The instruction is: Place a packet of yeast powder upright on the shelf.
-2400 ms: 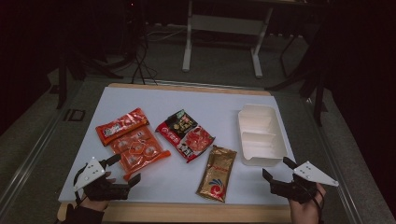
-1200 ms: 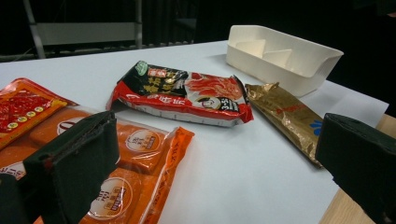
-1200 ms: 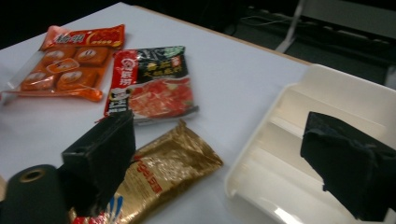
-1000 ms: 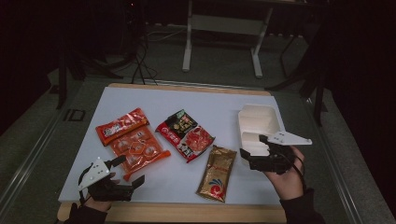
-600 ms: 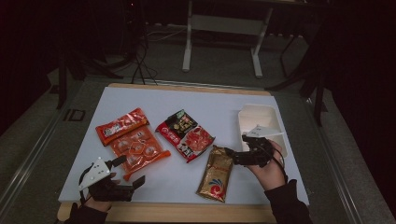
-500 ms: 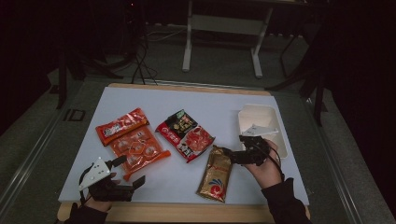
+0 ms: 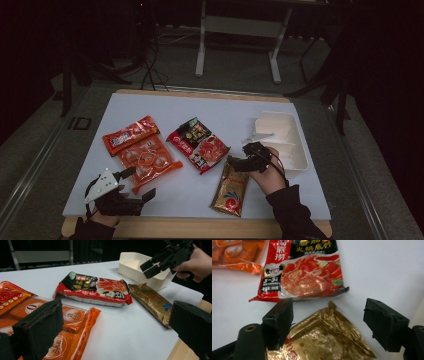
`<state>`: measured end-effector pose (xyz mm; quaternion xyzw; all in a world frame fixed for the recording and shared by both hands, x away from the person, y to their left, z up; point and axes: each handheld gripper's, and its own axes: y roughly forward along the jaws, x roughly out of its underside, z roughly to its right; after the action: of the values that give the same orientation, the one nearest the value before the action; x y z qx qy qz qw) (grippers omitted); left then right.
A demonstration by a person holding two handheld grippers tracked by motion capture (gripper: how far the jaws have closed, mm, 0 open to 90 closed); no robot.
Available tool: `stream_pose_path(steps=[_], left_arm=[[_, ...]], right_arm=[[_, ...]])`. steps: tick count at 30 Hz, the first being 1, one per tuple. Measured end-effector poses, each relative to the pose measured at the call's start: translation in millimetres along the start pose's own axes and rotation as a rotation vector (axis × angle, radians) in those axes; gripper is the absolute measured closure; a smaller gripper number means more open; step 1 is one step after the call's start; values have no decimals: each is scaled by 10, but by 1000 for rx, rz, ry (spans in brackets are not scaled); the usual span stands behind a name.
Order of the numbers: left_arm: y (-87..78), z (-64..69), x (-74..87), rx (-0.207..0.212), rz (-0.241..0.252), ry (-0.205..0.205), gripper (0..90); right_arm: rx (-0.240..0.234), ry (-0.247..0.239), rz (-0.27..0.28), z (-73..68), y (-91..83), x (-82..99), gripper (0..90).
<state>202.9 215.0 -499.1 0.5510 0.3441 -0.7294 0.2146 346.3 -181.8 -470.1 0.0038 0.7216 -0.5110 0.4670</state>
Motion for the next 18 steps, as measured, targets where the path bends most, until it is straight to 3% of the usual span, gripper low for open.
stream_pose_path(steps=[4, 12, 18], left_arm=[[2, 2, 0, 3, -2, -1, 0], [6, 2, 1, 8, -3, -2, 0], [5, 7, 0, 10, -4, 1, 0]], right_arm=[[3, 4, -30, -23, 153, 8, 236], [56, 2, -101, -4, 444, 46, 246], [56, 23, -160, 57, 592, 98, 269]])
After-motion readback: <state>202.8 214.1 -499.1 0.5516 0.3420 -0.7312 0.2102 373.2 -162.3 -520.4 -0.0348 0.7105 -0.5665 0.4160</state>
